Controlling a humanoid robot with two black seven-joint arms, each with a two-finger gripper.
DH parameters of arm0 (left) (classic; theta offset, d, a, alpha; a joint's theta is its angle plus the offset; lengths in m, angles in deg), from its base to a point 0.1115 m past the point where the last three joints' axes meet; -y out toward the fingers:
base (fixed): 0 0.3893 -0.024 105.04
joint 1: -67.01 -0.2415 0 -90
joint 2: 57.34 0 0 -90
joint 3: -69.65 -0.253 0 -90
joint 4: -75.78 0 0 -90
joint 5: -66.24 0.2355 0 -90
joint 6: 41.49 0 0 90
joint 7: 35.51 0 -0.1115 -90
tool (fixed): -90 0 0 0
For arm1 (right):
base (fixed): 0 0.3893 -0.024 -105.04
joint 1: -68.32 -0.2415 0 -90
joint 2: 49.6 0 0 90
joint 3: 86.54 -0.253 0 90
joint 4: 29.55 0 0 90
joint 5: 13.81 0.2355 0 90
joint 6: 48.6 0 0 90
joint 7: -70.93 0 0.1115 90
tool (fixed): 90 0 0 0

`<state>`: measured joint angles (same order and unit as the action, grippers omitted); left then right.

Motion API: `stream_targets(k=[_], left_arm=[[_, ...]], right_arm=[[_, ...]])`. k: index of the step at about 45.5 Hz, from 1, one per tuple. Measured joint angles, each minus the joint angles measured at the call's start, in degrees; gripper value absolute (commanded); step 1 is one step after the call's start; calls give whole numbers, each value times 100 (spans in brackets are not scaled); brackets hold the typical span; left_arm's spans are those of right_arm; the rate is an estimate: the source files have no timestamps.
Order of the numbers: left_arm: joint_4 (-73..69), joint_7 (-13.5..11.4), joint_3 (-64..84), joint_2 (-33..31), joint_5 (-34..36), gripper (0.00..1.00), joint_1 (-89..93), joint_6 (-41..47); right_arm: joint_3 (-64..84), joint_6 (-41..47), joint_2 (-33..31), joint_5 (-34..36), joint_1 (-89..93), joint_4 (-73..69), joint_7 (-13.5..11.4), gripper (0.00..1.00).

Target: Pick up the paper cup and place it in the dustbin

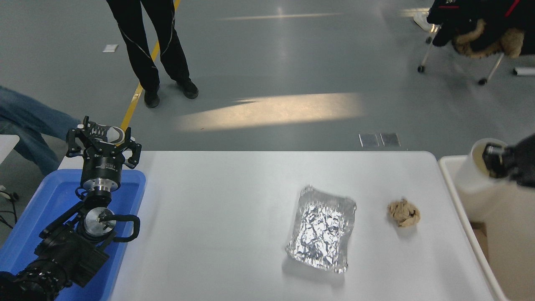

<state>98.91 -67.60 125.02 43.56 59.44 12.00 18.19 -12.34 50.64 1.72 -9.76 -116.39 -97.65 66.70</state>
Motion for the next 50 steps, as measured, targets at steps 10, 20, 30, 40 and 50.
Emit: stream_targets(k=[10, 20, 30, 40, 50], left_arm=[[2, 1, -1, 0, 3, 99, -1, -1], [0, 1, 0, 0, 2, 99, -1, -2], [0, 0, 0, -1, 3, 99, -1, -5], [2, 1, 0, -1, 3, 99, -1, -7], [3, 0, 0, 0, 3, 99, -1, -8]], right_arm=[[-1168, -392, 35, 529, 513, 1963, -13, 0], [-1933, -540, 324, 870, 2281, 3424, -48, 0], [-2237, -632, 560, 979, 4456, 4128, -115, 0], [-2347, -704, 815, 1015, 5336, 4638, -265, 0], [-2423, -835, 975, 1041, 5563, 4832, -331, 100]])
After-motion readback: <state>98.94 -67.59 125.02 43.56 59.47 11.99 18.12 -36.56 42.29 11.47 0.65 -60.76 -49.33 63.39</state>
